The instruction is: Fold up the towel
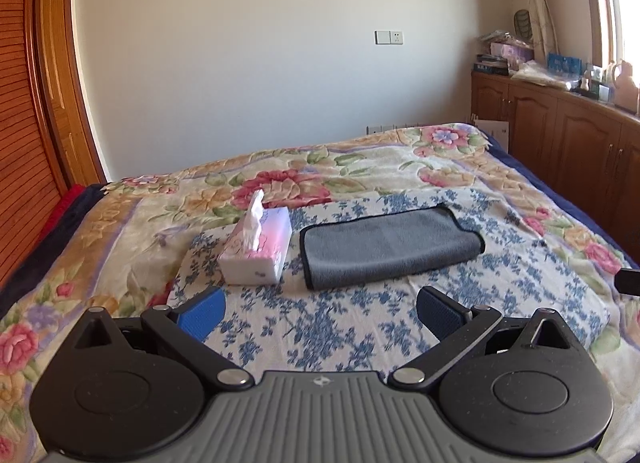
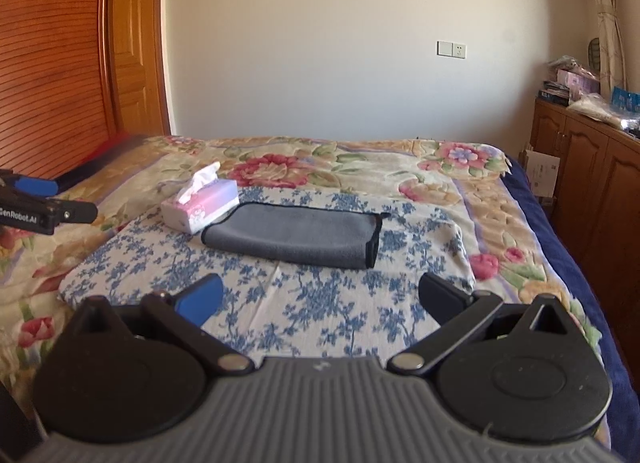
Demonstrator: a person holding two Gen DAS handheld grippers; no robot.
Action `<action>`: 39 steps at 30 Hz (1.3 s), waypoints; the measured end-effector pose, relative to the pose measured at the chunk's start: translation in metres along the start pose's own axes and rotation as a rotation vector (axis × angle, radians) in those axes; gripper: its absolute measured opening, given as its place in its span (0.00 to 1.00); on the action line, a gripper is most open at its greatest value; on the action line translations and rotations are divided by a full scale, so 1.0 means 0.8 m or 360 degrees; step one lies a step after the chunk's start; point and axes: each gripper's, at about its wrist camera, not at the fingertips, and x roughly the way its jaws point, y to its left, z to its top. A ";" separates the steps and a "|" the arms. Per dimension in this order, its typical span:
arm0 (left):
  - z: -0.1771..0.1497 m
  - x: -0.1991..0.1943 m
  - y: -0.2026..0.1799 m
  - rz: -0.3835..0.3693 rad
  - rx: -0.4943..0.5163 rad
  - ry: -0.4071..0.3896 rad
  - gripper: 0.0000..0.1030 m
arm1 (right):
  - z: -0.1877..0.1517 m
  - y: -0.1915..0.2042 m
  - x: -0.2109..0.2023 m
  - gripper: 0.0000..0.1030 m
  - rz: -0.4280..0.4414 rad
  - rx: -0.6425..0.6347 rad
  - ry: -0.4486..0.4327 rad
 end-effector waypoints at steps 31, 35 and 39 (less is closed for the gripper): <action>-0.081 -0.030 -0.011 0.0167 -0.0141 -0.0102 1.00 | -0.054 0.005 -0.021 1.00 -0.0072 0.0087 -0.0016; -0.083 -0.031 -0.012 0.0172 -0.0132 -0.0105 1.00 | -0.056 0.007 -0.021 1.00 -0.0088 0.0082 -0.0027; -0.087 -0.030 -0.009 0.0162 -0.0150 -0.0090 1.00 | -0.056 0.010 -0.023 1.00 -0.0110 0.0067 -0.0046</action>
